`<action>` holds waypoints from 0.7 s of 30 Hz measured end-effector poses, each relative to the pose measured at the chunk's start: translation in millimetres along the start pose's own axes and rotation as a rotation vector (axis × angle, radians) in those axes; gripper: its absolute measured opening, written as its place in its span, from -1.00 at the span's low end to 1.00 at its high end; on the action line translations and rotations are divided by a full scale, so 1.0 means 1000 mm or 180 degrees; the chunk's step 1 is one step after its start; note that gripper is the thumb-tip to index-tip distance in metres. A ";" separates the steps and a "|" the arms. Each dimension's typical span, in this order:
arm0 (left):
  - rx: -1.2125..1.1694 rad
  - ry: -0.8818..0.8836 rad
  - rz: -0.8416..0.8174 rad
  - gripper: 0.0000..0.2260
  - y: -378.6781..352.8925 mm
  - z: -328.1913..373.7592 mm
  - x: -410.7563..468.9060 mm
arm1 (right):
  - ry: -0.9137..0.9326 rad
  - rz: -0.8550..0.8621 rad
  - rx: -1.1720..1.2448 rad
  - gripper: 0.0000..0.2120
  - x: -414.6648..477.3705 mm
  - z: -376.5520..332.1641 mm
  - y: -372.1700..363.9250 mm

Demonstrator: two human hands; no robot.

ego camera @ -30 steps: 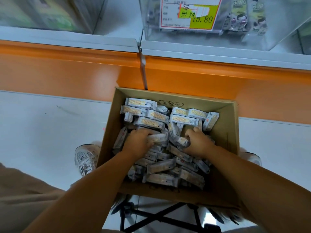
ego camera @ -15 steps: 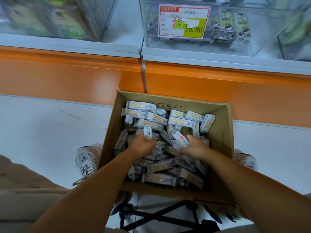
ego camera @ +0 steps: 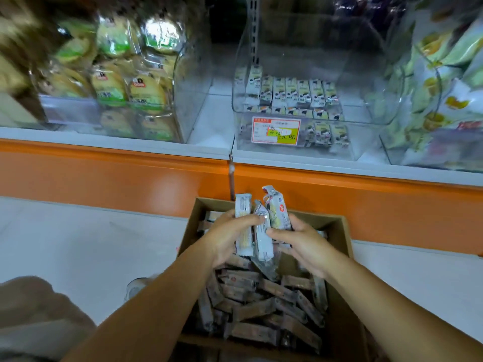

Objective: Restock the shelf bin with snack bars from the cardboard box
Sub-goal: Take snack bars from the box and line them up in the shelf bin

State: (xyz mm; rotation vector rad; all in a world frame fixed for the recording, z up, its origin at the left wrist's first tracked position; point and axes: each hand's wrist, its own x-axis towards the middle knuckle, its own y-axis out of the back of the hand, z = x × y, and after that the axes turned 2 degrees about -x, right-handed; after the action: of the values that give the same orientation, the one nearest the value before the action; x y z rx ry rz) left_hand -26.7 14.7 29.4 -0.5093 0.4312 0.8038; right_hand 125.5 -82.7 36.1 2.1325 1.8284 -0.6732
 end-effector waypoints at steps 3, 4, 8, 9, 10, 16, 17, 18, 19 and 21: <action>0.0388 -0.0396 0.0109 -0.80 -0.003 0.030 -0.015 | 0.0211 -0.0028 -0.0225 -0.55 -0.014 -0.025 -0.002; 0.0520 -0.0544 0.0193 -0.82 -0.003 0.041 -0.020 | 0.0286 0.0017 -0.0285 -0.54 -0.018 -0.034 -0.002; 0.1042 -0.0962 0.0119 -0.61 -0.005 0.087 -0.042 | 0.0508 0.0274 -0.0303 -0.55 -0.031 -0.068 -0.005; 0.1020 -0.1048 0.0110 -0.69 -0.005 0.097 -0.047 | 0.0561 0.0266 -0.0276 -0.55 -0.034 -0.077 -0.007; 0.0993 -0.1129 0.0078 -0.76 -0.006 0.106 -0.052 | 0.0625 0.0229 -0.0269 -0.55 -0.037 -0.084 -0.008; 0.1204 -0.1517 0.0319 -0.69 -0.011 0.155 -0.073 | 0.1025 0.0232 -0.0558 -0.59 -0.057 -0.128 -0.014; 0.1186 -0.1618 0.0444 -0.70 -0.012 0.163 -0.074 | 0.1086 0.0281 -0.0560 -0.60 -0.060 -0.136 -0.014; 0.1214 -0.1754 0.0562 -0.71 -0.012 0.170 -0.075 | 0.1161 0.0337 -0.0593 -0.60 -0.063 -0.144 -0.013; 0.1257 -0.1894 0.0688 -0.71 -0.012 0.177 -0.075 | 0.1250 0.0409 -0.0690 -0.59 -0.066 -0.154 -0.011; 0.1321 -0.2148 0.0964 -0.68 -0.011 0.191 -0.076 | 0.1437 0.0653 -0.1033 -0.56 -0.065 -0.175 -0.005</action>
State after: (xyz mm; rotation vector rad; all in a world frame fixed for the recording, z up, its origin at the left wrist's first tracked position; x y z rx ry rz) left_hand -33.3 76.2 225.6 0.2290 0.0359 1.0855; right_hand 144.9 -54.5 219.7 2.3215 1.7270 0.1607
